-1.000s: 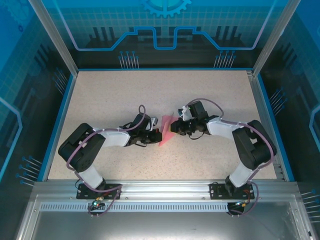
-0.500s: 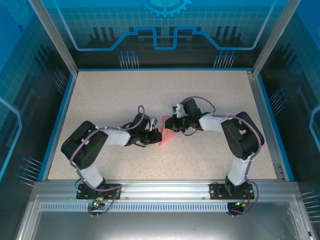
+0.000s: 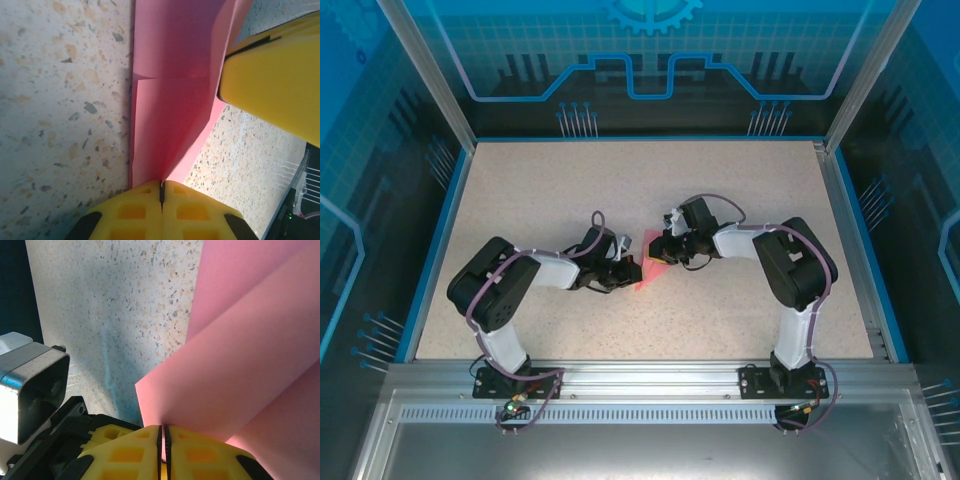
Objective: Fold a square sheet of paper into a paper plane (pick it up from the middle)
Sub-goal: Fourth fold the wing at the center of the table.
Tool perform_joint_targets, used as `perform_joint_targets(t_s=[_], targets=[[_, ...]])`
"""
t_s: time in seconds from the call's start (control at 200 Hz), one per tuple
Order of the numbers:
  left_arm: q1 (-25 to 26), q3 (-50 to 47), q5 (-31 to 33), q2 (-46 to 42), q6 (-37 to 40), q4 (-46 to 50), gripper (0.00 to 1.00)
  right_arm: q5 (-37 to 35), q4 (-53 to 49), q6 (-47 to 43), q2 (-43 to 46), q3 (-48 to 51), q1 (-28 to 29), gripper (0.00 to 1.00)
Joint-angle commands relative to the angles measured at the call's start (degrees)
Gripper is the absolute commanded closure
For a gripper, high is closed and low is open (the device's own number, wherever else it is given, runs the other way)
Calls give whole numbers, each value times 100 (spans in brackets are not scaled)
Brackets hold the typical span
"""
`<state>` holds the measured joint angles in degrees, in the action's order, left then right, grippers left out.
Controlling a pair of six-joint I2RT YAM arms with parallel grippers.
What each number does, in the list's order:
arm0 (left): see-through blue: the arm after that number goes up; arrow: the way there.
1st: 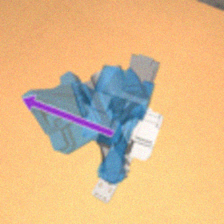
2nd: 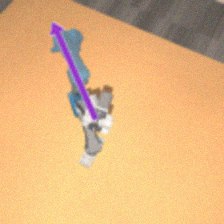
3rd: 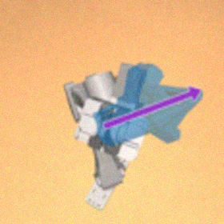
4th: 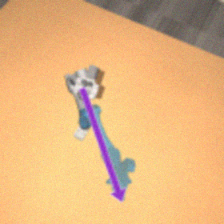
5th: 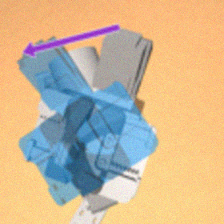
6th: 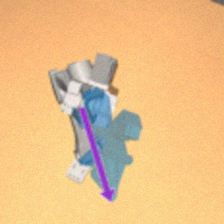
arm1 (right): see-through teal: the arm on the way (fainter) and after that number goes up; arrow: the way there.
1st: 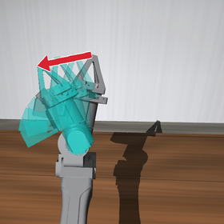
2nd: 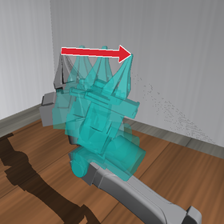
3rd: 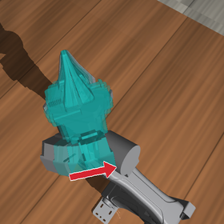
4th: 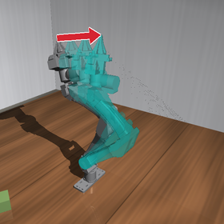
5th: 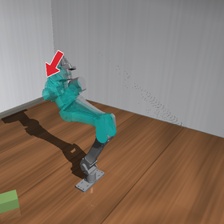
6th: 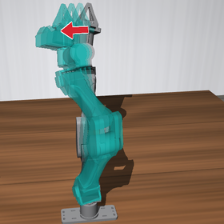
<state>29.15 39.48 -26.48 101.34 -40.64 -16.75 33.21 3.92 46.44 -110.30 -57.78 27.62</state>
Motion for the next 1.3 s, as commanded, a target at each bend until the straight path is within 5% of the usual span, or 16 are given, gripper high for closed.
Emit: perform_joint_targets(t_s=[0.0,0.75,1.29], targets=[[-121,11,-142,206,-104,103,96,-64,-146,-94,-178,-146,-91,87],[-540,463,-1265,681,-276,241,96,298,278,56,313,199,-9,85],[-610,490,-1157,705,-293,451,91,-130,213,278,-212,-94,-37,86]])
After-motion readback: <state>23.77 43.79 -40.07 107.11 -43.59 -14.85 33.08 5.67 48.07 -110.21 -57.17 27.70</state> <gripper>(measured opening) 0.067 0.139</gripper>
